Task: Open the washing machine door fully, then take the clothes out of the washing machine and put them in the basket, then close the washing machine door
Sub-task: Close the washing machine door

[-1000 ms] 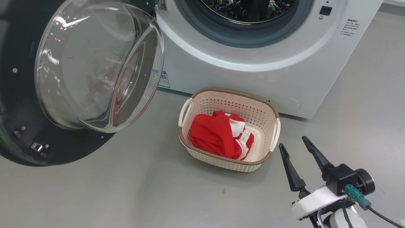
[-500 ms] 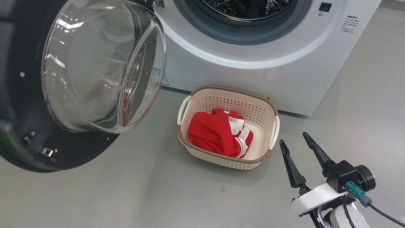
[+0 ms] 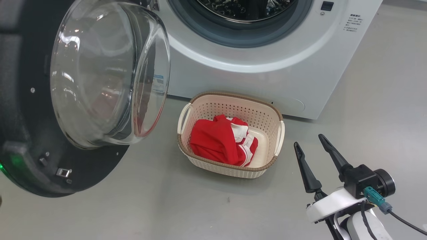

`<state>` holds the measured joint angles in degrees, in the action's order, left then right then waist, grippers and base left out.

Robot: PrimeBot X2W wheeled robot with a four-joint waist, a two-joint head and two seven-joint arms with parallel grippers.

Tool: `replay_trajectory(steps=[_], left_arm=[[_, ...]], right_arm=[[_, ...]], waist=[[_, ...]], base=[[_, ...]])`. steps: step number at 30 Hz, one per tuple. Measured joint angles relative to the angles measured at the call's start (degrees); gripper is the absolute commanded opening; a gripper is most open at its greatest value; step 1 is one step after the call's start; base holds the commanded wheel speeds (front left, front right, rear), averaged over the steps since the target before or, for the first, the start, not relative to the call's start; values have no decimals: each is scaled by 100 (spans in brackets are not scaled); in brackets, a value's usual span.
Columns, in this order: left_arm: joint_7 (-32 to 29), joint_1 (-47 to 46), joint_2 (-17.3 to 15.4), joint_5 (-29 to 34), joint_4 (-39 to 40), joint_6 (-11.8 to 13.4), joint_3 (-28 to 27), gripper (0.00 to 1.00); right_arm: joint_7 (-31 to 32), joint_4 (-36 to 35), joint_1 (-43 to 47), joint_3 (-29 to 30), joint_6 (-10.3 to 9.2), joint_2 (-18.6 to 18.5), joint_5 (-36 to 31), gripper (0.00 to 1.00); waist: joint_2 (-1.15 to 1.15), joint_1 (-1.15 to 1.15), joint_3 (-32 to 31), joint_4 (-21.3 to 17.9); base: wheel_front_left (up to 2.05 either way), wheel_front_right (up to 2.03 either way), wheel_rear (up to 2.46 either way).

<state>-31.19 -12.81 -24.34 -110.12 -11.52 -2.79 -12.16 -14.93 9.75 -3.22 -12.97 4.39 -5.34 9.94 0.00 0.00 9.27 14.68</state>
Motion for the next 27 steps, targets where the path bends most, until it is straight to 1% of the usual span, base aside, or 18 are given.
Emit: replay_trajectory(steps=[6,9,14,19,27], left_arm=[[-252,137,23,-49,177,-113,121,0],[-413,227,52,-209,298,-156,158,0],[-641,356,66,-226,530,-212,311,0],[-839,453,152,-278,786,-254,433,0],[-1062,505,116,-257,1111,-258,544,0]], right_arm=[[0,1,-4,11,-1,11,8,100],[0,0,-4,12,-7,35,10,100],[0,-2,-6,0,-9,69,18,100],[0,-13,-9,-1,-43,113,53,100],[0,-53,-46,-7,-52,155,64,100]], waist=[[0,0,-12,-120],[0,0,-23,-196],[0,0,-28,-327],[0,0,-23,-475],[0,0,0,-758]], base=[[0,0,0],[0,0,0],[0,0,0],[0,0,0],[0,0,0]])
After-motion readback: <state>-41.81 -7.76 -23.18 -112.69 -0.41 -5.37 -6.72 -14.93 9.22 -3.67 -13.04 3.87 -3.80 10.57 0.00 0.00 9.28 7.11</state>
